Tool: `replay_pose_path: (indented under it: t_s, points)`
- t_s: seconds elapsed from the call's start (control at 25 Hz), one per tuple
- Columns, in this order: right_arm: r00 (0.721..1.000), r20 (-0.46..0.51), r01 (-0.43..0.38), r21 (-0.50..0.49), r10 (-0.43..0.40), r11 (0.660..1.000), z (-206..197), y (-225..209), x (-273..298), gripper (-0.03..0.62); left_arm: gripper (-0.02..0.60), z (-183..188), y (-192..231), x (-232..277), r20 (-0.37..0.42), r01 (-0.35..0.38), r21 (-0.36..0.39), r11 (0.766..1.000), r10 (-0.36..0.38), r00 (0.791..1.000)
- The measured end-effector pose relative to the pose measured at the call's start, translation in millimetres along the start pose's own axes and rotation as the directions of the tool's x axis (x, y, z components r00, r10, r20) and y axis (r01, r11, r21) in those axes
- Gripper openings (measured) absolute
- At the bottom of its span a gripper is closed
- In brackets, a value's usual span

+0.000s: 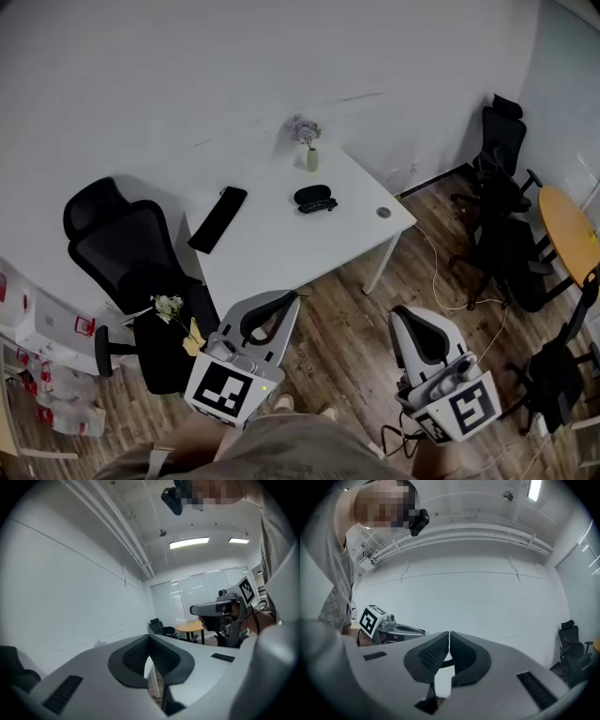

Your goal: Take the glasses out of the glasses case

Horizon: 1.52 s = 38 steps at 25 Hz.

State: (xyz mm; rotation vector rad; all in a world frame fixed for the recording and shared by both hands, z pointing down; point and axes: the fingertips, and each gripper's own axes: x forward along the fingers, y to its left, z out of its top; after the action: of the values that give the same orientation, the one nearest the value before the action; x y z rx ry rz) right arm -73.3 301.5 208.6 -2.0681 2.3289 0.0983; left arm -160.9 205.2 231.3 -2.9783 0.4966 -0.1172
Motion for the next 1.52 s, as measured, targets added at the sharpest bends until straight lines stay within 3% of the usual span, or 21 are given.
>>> replay_pose_path:
  t_s: [0.4,0.64,0.72,0.76,0.8,1.12,1.52]
  points:
    - [1.000,-0.019,0.012,-0.001,-0.012,1.000,-11,-34,-32,0.034,0.015,-8,-43,22,-0.014,0.022,-0.012,1.000,-0.022,1.000]
    - [1.000,-0.028,-0.015,-0.007,0.014,1.000,-21,-45,-26,0.036,0.015,-14,-38,38,-0.022,0.017,-0.012,1.000,-0.017,1.000]
    - [0.999,-0.032,-0.018,0.004,0.018,1.000,-26,-51,-16,0.064,0.015,-17,-30,45,-0.023,0.012,-0.018,1.000,-0.013,1.000]
    - [0.999,-0.043,-0.019,0.007,0.019,1.000,-30,-54,-9,0.120,0.015,-19,-26,50,-0.026,0.011,-0.021,1.000,-0.012,1.000]
    - [0.998,-0.057,-0.018,0.006,0.019,1.000,-34,-58,-3,0.132,0.015,-23,-21,55,-0.031,0.012,-0.024,1.000,-0.013,0.999]
    - [0.990,-0.138,-0.031,0.001,0.031,1.000,-66,-102,60,0.127,0.015,-55,23,116,-0.071,0.030,-0.060,0.998,-0.035,0.997]
    - [0.971,-0.232,-0.050,0.024,0.054,0.998,-98,-167,174,0.132,0.015,-81,119,202,-0.104,0.012,-0.096,0.995,-0.022,0.994]
